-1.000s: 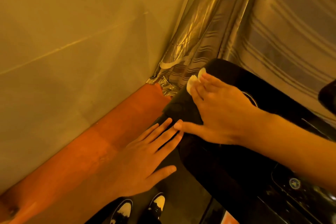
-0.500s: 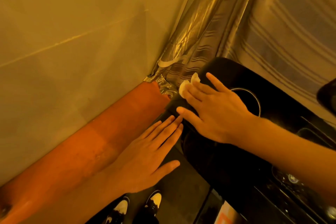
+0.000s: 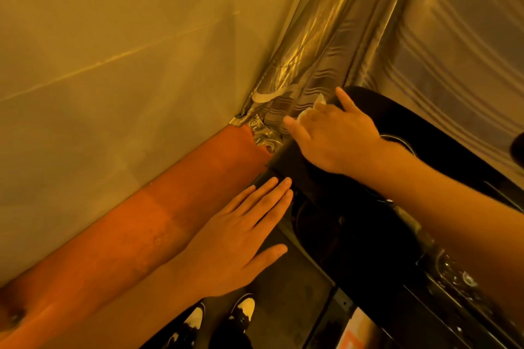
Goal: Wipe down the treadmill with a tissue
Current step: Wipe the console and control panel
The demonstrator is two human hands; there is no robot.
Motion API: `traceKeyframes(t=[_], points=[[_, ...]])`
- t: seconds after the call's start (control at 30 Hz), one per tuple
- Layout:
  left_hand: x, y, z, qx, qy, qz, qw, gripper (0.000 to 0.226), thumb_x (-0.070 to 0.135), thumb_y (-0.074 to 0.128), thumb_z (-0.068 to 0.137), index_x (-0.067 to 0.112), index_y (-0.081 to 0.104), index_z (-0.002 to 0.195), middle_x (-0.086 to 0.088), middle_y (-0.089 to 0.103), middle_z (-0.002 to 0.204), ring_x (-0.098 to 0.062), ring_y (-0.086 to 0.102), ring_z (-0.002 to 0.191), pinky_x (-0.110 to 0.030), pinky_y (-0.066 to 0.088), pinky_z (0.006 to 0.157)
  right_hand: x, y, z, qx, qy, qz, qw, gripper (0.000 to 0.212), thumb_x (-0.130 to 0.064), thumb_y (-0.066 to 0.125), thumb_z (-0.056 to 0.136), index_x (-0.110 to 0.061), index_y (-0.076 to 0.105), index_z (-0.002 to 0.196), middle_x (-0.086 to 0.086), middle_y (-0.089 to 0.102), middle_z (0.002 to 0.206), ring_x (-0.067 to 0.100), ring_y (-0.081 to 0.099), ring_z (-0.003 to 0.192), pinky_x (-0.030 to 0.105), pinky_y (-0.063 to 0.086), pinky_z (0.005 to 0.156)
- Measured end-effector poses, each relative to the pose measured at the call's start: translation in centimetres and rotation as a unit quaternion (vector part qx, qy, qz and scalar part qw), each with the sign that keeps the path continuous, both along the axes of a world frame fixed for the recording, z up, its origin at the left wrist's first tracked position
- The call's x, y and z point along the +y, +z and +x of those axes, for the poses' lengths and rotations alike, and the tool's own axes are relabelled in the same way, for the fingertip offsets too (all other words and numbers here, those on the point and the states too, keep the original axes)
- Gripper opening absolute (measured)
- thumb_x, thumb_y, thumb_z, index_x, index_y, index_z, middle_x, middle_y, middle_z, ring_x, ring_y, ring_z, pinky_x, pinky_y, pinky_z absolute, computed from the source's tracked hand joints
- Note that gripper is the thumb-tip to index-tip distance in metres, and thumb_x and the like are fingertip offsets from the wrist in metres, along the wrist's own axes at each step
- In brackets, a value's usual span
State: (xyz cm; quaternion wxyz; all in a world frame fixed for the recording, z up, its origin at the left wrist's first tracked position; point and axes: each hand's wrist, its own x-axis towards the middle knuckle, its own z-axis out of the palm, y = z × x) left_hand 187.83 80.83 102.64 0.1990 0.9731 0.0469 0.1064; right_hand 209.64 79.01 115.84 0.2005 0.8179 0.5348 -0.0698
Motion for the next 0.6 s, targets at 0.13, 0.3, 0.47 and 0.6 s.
traceKeyframes(t=[0.13, 0.3, 0.47, 0.6], points=[[-0.1, 0.0, -0.1, -0.012, 0.015, -0.001, 1.000, 0.068, 0.056, 0.025, 0.111, 0.018, 0.010, 0.165, -0.005, 0.001, 0.173, -0.013, -0.009, 0.159, -0.030, -0.002, 0.128, -2.5, -0.9, -3.3, 0.012, 0.101, -0.046, 0.994, 0.106, -0.061, -0.033, 0.089, -0.023, 0.039, 0.158, 0.003, 0.037, 0.165, 0.022, 0.013, 0.160, 0.049, -0.008, 0.128], [0.2, 0.0, -0.1, -0.017, -0.009, 0.009, 1.000, 0.067, 0.054, 0.025, 0.110, 0.019, 0.010, 0.166, 0.002, -0.005, 0.175, -0.019, -0.004, 0.161, -0.030, -0.006, 0.128, -11.8, -0.5, -7.2, 0.053, 0.075, 0.054, 0.994, 0.066, -0.056, 0.010, 0.110, -0.020, 0.023, 0.164, -0.001, 0.020, 0.171, 0.015, 0.008, 0.160, 0.045, 0.005, 0.127], [0.1, -0.2, -0.1, -0.013, 0.003, -0.011, 1.000, 0.068, 0.055, 0.024, 0.110, 0.017, 0.015, 0.165, -0.004, 0.005, 0.174, -0.020, 0.000, 0.161, -0.034, 0.003, 0.129, -9.7, -1.2, -7.1, 0.043, 0.068, 0.064, 0.995, 0.069, -0.055, 0.007, 0.110, -0.016, 0.031, 0.162, 0.002, 0.029, 0.168, 0.018, 0.014, 0.159, 0.044, 0.002, 0.128], [-0.1, -0.4, -0.2, -0.002, 0.017, -0.020, 1.000, 0.065, 0.058, 0.026, 0.110, 0.017, 0.025, 0.161, -0.010, 0.012, 0.170, -0.019, 0.003, 0.157, -0.041, 0.017, 0.124, -2.4, -2.9, -5.3, 0.064, 0.036, 0.016, 0.997, 0.106, -0.063, -0.027, 0.091, -0.020, 0.045, 0.156, -0.002, 0.038, 0.165, 0.015, 0.010, 0.160, 0.046, -0.014, 0.127]])
